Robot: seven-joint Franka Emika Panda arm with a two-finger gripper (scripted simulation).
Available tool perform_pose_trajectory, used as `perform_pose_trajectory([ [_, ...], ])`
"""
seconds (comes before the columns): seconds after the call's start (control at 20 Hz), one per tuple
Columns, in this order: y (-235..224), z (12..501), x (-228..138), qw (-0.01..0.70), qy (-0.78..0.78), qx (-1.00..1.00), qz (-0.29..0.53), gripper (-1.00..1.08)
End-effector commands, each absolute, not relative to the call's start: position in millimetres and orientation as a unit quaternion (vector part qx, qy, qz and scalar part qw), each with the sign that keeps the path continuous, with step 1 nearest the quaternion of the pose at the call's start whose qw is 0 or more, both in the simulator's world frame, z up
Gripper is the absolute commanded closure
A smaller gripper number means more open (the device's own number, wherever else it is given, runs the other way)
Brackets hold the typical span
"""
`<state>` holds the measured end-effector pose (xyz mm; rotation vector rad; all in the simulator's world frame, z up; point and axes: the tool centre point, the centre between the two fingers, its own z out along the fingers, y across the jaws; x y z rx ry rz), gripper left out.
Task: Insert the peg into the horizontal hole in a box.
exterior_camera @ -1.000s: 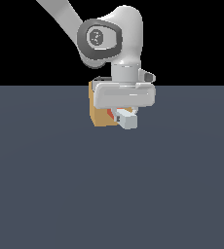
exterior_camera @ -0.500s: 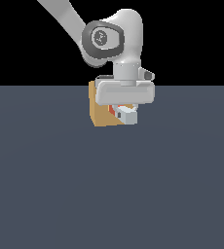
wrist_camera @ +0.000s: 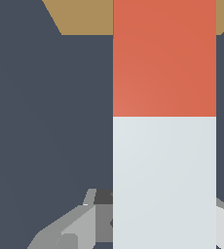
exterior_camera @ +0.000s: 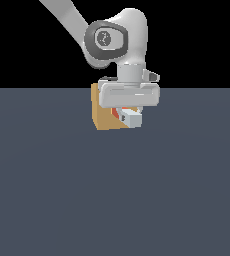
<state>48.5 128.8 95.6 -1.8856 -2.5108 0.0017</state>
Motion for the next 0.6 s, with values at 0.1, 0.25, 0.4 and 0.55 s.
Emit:
perform_pose_trajectory([
  [0.1,133,96,47,0.001,-0.8,-0.6,0.0,1.08],
  [0.25,144,96,43,0.0,-0.8,-0.6,0.0,1.08],
  [0.4,164,97,37,0.0,-0.8,-0.6,0.0,1.08],
  [0.55,191,97,30,0.0,-0.8,-0.6,-0.001,1.08],
])
